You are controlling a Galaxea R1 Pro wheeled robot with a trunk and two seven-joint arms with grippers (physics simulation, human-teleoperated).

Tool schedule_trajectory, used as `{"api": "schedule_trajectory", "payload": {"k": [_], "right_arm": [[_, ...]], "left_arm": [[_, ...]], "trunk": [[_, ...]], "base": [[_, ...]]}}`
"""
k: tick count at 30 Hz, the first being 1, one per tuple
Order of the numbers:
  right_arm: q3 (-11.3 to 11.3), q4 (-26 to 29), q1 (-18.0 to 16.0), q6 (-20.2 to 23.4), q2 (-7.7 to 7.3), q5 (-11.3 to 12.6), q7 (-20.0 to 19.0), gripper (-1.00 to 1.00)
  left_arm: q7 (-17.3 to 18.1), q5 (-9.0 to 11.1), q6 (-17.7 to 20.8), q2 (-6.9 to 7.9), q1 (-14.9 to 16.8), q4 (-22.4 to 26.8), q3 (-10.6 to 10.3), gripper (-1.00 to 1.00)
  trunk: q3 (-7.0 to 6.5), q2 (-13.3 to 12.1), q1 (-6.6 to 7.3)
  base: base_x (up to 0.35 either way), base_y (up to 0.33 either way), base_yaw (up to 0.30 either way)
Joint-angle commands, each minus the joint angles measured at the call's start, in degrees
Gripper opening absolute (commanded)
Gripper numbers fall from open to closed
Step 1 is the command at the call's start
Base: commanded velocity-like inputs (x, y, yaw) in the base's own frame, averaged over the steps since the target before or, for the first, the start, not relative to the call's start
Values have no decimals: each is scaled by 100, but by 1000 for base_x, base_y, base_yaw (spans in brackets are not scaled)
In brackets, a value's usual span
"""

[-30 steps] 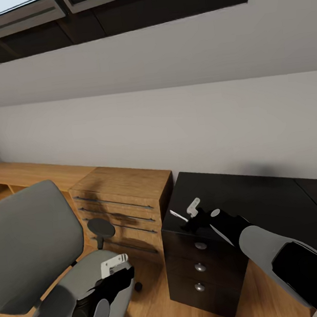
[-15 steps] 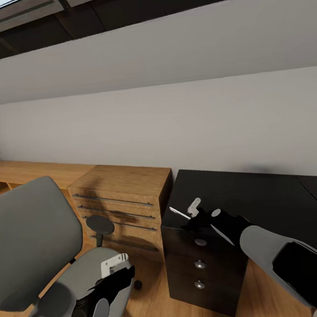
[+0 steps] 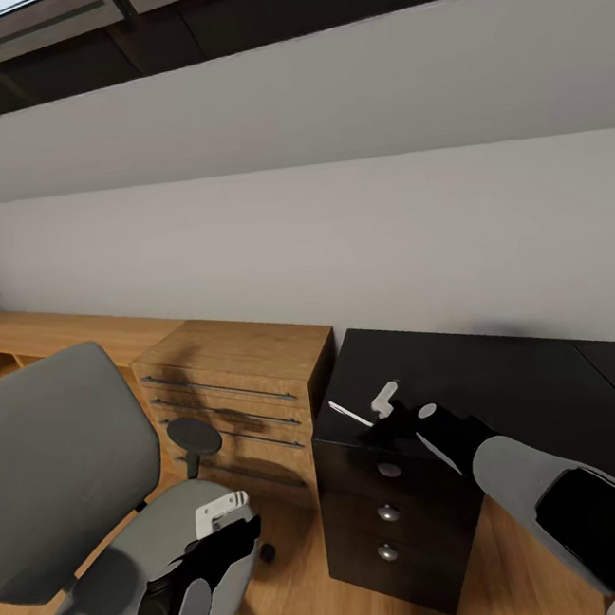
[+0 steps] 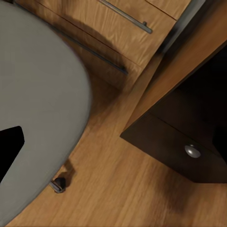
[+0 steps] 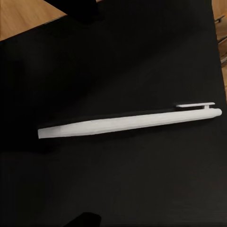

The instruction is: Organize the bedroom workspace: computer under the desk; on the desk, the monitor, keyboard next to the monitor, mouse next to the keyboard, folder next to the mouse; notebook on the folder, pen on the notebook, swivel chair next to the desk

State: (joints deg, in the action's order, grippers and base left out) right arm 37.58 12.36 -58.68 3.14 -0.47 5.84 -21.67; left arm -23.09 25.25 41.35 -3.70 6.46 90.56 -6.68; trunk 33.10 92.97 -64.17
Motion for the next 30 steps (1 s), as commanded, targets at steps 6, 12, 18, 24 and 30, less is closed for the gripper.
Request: {"api": "schedule_trajectory", "payload": {"k": [6, 12, 18, 24, 30], "right_arm": [[-269, 13, -3, 22, -70, 58, -12, 100], [-304, 13, -3, 20, -82, 58, -8, 100], [-306, 12, -3, 20, -79, 58, -9, 100], [-304, 7, -3, 20, -68, 51, -6, 100], [-298, 0, -3, 20, -61, 45, -9, 100]], "left_arm": [[-56, 59, 11, 1, 4, 6, -9, 100], [-47, 70, 16, 1, 4, 2, -9, 100], [-40, 78, 21, 1, 4, -2, -9, 100], [-38, 77, 22, 5, 4, -3, -9, 100], [-38, 77, 22, 3, 4, -3, -9, 100]], "trunk": [[6, 3, 0], [6, 3, 0], [6, 3, 0], [6, 3, 0], [6, 3, 0]], "base": [[0, 0, 0], [0, 0, 0], [0, 0, 0], [0, 0, 0], [0, 0, 0]]}}
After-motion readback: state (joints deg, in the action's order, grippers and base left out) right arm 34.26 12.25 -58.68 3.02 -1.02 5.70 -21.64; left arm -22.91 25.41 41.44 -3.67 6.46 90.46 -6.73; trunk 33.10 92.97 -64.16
